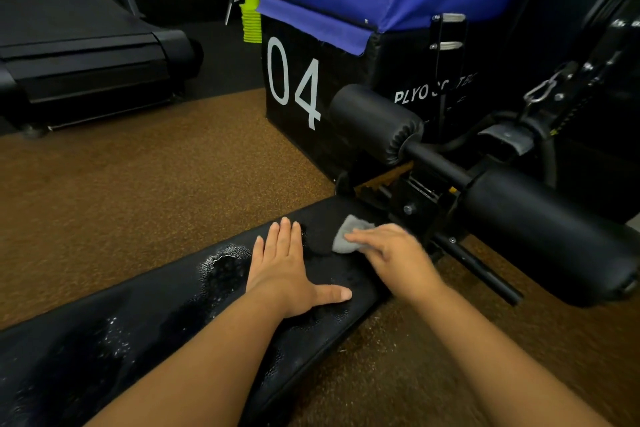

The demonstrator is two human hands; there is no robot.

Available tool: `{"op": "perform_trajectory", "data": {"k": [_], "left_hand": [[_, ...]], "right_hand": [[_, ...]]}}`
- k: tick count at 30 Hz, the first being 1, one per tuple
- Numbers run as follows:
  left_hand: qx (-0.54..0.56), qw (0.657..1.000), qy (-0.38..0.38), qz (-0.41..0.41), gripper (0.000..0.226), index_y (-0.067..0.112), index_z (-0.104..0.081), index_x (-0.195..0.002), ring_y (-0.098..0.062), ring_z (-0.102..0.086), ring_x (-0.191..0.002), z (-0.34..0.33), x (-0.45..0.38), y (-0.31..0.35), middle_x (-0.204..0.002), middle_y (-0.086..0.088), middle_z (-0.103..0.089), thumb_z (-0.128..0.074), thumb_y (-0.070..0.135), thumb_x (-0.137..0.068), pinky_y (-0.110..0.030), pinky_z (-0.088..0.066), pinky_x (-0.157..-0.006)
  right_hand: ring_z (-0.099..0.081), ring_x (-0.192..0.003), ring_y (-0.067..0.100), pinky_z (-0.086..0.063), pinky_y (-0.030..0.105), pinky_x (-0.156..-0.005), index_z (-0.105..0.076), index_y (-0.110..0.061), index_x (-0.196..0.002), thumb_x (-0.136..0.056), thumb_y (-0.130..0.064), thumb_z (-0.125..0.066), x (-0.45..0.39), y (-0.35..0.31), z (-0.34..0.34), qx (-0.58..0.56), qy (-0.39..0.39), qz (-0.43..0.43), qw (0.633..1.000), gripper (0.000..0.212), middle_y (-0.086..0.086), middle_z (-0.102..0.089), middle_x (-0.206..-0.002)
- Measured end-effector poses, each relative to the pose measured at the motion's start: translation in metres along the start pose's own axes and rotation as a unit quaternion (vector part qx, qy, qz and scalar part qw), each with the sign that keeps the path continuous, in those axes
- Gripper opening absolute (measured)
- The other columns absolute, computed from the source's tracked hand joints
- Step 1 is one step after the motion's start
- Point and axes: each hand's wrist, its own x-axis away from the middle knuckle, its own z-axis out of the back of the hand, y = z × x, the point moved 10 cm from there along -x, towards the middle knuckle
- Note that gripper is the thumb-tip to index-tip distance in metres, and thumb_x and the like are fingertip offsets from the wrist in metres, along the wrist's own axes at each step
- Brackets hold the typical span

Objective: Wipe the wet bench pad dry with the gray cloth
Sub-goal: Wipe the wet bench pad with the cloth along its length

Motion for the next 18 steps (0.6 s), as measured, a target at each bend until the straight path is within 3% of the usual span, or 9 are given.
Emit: {"op": "perform_trajectory", "data": {"k": [3,5,10,12,15,18], "left_hand": [[-0.003,1.000,0.000,0.001,0.139,0.015,0.022,-0.147,-0.019,0.029,-0.141,0.000,0.000,0.000,-0.154,-0.003,0.030,-0.043,0.093,-0.053,-0.043,0.013,-0.116],[-0.008,1.000,-0.002,0.001,0.138,0.014,0.022,-0.147,-0.020,0.028,-0.141,-0.001,-0.001,0.000,-0.154,-0.004,0.030,-0.043,0.093,-0.053,-0.044,0.012,-0.117],[-0.010,1.000,-0.010,0.000,0.139,0.014,0.023,-0.146,-0.019,0.028,-0.141,-0.002,-0.001,-0.001,-0.154,-0.004,0.030,-0.043,0.093,-0.053,-0.044,0.012,-0.117],[-0.010,1.000,-0.012,0.000,0.139,0.015,0.023,-0.146,-0.019,0.028,-0.141,-0.001,0.000,0.000,-0.154,-0.004,0.029,-0.043,0.093,-0.053,-0.043,0.013,-0.117],[-0.011,1.000,-0.017,0.002,0.140,0.015,0.024,-0.146,-0.020,0.028,-0.141,-0.001,-0.001,0.000,-0.154,-0.004,0.030,-0.043,0.094,-0.052,-0.044,0.013,-0.117],[-0.017,1.000,-0.025,0.003,0.140,0.014,0.024,-0.146,-0.020,0.028,-0.141,-0.002,-0.002,-0.001,-0.154,-0.004,0.030,-0.044,0.093,-0.053,-0.044,0.012,-0.117]], "right_hand": [[-0.055,-0.105,0.023,-0.038,0.023,-0.092,-0.066,-0.028,-0.115,-0.090,-0.014,-0.056,-0.009,0.020,0.005,-0.001,0.063,-0.088,0.994,0.031,0.008,-0.063,-0.110],[-0.054,-0.109,0.023,-0.036,0.024,-0.096,-0.066,-0.023,-0.116,-0.089,-0.010,-0.057,-0.002,-0.006,-0.008,0.000,0.050,-0.052,0.997,0.031,0.008,-0.066,-0.113],[-0.055,-0.106,0.007,-0.031,0.006,-0.096,-0.068,-0.025,-0.113,-0.085,-0.008,-0.064,0.037,-0.020,0.002,-0.008,-0.036,0.060,0.998,0.033,-0.002,-0.068,-0.111],[-0.056,-0.103,0.012,-0.039,0.015,-0.092,-0.068,-0.028,-0.111,-0.085,-0.009,-0.064,0.031,0.004,0.018,0.011,0.001,0.016,1.000,0.033,-0.002,-0.068,-0.107],[-0.055,-0.104,0.016,-0.032,0.011,-0.089,-0.069,-0.024,-0.111,-0.087,-0.008,-0.060,0.021,0.010,0.017,0.012,0.066,-0.060,0.996,0.030,0.002,-0.068,-0.106],[-0.054,-0.106,0.012,-0.025,0.001,-0.092,-0.070,-0.021,-0.110,-0.085,-0.006,-0.062,0.036,-0.020,-0.003,-0.013,0.034,-0.011,0.999,0.030,0.002,-0.069,-0.109]]}}
